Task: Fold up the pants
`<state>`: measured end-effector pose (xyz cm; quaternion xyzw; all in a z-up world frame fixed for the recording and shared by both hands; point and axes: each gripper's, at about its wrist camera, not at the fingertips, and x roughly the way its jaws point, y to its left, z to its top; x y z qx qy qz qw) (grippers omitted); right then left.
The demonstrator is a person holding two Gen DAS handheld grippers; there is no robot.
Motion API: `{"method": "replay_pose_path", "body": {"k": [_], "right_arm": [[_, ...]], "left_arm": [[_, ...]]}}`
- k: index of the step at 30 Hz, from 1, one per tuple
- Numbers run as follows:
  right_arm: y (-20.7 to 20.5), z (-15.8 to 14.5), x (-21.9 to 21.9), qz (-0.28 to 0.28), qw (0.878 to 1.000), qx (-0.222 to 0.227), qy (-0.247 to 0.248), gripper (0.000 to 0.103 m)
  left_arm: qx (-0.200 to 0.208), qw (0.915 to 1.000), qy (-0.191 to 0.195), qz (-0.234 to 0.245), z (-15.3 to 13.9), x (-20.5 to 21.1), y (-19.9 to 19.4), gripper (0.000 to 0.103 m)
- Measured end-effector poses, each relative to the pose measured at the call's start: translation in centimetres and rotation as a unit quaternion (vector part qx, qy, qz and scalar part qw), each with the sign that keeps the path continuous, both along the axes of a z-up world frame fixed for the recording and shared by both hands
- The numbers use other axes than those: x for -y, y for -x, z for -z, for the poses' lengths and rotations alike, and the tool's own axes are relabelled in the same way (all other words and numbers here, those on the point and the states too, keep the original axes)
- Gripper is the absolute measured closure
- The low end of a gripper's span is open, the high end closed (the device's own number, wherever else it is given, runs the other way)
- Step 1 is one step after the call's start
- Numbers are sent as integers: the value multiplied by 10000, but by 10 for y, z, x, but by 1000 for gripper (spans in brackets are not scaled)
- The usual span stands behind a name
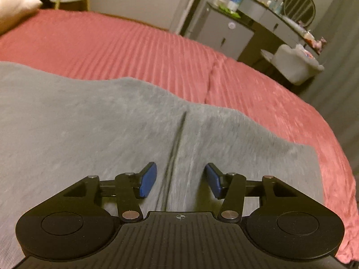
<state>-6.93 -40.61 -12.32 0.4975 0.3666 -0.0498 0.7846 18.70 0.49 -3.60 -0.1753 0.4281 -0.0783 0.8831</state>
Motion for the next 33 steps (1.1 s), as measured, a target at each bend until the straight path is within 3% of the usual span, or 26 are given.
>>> {"method": "replay_pose_path", "body": {"k": [3,4,5,7,8,9,11,14,16,18,20,21,22,23,26,29,31,32,33], "right_arm": [[5,2,-1,-24,10000,58,11,79],[6,3,0,14,10000,42,-57,78],[5,7,2,53,9999,11,-158,78],[5,10,4,84,9996,-12,-281,78],[5,10,4,83,9995,11,-293,79],[8,8,3,55,9996,109,-259,86],[13,0,0,-44,9985,519,-138,89],[17,-8,-3,-215,9957,899,-21,89],[14,-6,-5,-243,9975,664,51,89],[5,-3,-8,-235,9993,175,223,89],[0,-1,-10,-240,9993,-102,285,88],[-1,-1,-9,-255,9993,-103,271,88],[0,-1,-8,-252,9993,-97,246,86],[2,-1,-7,-242,9995,-64,190,85],[5,3,-5,-227,9997,-37,61,85],[3,1,-7,-275,9995,-48,136,83],[2,-2,-10,-347,9991,-40,248,82],[3,-4,-12,-376,9988,-46,324,81],[1,-5,-14,-403,9984,-51,382,79]], "left_arm": [[4,9997,-110,226,-1,11,-16,37],[14,9996,-124,267,-2,14,-19,39],[59,9994,-108,314,-4,15,-19,46],[135,9986,-150,482,-10,20,-20,82],[208,9981,-169,553,-15,22,-18,82],[416,9970,-271,588,-22,23,-12,83],[913,9925,-468,660,-36,25,2,85],[1591,9780,-1207,601,-51,33,19,84],[1492,9731,-1662,564,-40,39,18,79],[1002,9677,-2279,397,-14,44,9,73],[1028,9598,-2588,346,-1,43,14,49],[1176,9564,-2664,225,-1,41,20,24],[1206,9561,-2662,217,-2,39,25,16],[1121,9607,-2516,331,-3,36,29,16],[551,9852,-1546,498,-5,20,40,17],[-85,9948,-864,540,1,11,48,17],[-188,9940,-883,618,9,11,51,24],[-141,9910,-1150,675,10,16,51,28],[-103,9877,-1367,748,10,21,50,39]]}}
